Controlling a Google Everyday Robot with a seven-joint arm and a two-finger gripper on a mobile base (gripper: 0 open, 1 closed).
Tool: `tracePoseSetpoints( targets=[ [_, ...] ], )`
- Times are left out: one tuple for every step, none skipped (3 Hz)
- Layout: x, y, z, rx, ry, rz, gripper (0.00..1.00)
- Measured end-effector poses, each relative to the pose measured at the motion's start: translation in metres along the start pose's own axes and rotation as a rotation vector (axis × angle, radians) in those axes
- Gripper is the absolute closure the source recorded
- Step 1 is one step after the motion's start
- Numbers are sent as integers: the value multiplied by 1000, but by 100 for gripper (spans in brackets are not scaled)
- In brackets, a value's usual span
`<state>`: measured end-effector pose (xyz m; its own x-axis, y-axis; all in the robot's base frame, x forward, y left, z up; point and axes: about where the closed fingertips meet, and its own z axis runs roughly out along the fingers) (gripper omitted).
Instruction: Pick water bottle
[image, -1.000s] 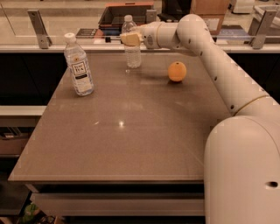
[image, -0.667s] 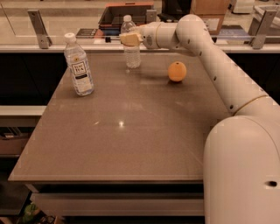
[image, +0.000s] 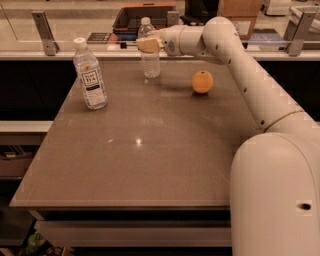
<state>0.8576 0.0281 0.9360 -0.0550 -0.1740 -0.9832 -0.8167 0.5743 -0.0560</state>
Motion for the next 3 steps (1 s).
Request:
tracePoseSetpoints(
  targets=[
    [-11, -8, -12, 2, -14, -13, 100],
    [-26, -13, -25, 25, -16, -41, 100],
    [-41, -14, -36, 42, -15, -66, 100]
  ],
)
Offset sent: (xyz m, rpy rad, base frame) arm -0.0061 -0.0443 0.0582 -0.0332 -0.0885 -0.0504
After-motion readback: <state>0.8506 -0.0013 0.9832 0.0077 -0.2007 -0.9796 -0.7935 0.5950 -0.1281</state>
